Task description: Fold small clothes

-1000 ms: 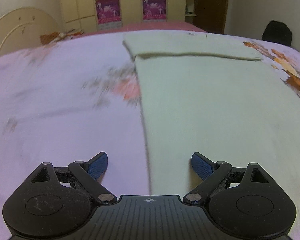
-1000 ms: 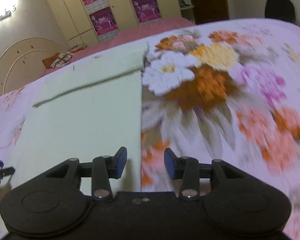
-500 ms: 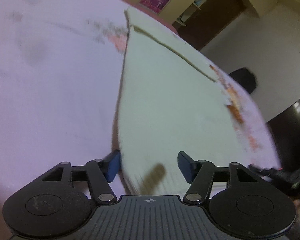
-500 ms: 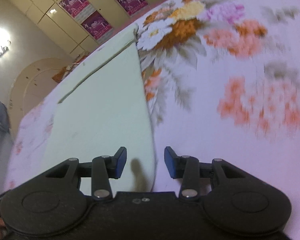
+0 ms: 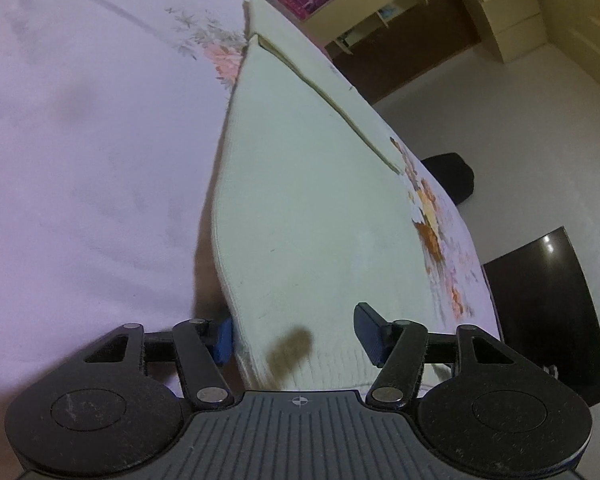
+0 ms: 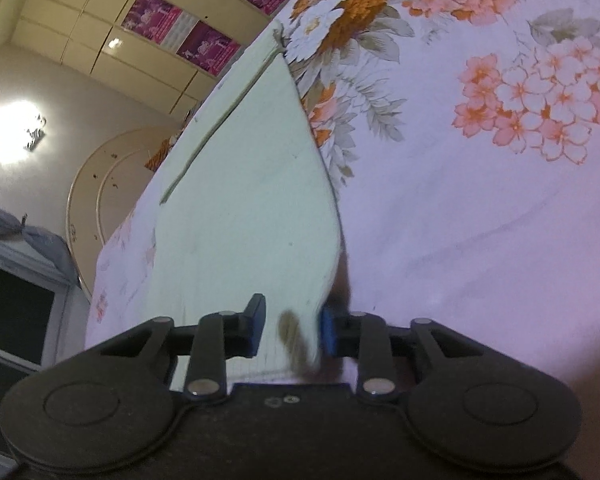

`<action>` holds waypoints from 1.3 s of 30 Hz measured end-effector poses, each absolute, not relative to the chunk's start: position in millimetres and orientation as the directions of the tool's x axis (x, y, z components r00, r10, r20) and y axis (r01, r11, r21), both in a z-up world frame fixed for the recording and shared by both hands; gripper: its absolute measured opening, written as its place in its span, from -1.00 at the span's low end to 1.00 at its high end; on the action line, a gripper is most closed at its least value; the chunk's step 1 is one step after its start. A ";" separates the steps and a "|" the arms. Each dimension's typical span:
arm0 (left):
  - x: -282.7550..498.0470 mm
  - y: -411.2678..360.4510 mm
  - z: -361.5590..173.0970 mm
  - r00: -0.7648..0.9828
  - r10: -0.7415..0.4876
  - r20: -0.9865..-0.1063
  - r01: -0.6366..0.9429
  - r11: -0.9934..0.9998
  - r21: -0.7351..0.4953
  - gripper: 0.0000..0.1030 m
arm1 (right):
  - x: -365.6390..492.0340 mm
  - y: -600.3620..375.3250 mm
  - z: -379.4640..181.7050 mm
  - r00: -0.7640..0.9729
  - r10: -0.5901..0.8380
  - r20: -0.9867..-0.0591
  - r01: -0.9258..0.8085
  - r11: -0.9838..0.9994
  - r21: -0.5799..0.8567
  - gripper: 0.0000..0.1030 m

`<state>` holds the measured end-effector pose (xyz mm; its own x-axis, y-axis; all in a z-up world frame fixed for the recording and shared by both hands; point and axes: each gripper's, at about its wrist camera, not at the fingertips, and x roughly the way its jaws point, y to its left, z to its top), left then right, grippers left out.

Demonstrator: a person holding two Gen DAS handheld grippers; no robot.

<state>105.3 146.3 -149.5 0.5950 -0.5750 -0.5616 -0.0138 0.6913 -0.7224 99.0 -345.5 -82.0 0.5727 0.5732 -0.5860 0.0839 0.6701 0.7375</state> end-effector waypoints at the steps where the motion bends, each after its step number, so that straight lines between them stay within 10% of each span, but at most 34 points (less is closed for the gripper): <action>1: 105.0 145.4 -150.7 0.591 -0.569 -0.572 -0.017 0.700 -0.714 -0.22 | 100.9 -347.7 -84.0 0.574 0.576 -0.582 0.090 0.662 0.744 -0.55; 6: 102.6 141.4 -147.5 0.605 -0.491 -0.627 -0.016 0.779 -0.626 -0.89 | 104.6 -347.2 -86.4 0.563 0.560 -0.608 0.080 0.695 0.714 -0.90; 12: 78.1 152.0 -120.0 0.751 -0.505 -0.425 0.062 0.695 -0.716 -0.93 | 90.2 -335.7 -58.9 0.633 0.526 -0.568 -0.009 0.739 0.674 -0.92; 17: 91.0 162.9 -156.6 0.678 -0.458 -0.574 -0.115 0.706 -0.699 -0.93 | 83.7 -340.6 -56.4 0.663 0.512 -0.547 -0.010 0.736 0.677 -0.92; 39: 279.7 175.4 -54.2 0.833 -0.414 -0.367 0.004 0.668 -0.744 -0.93 | 275.7 -330.0 16.1 0.731 0.561 -0.389 -0.124 0.669 0.733 -0.91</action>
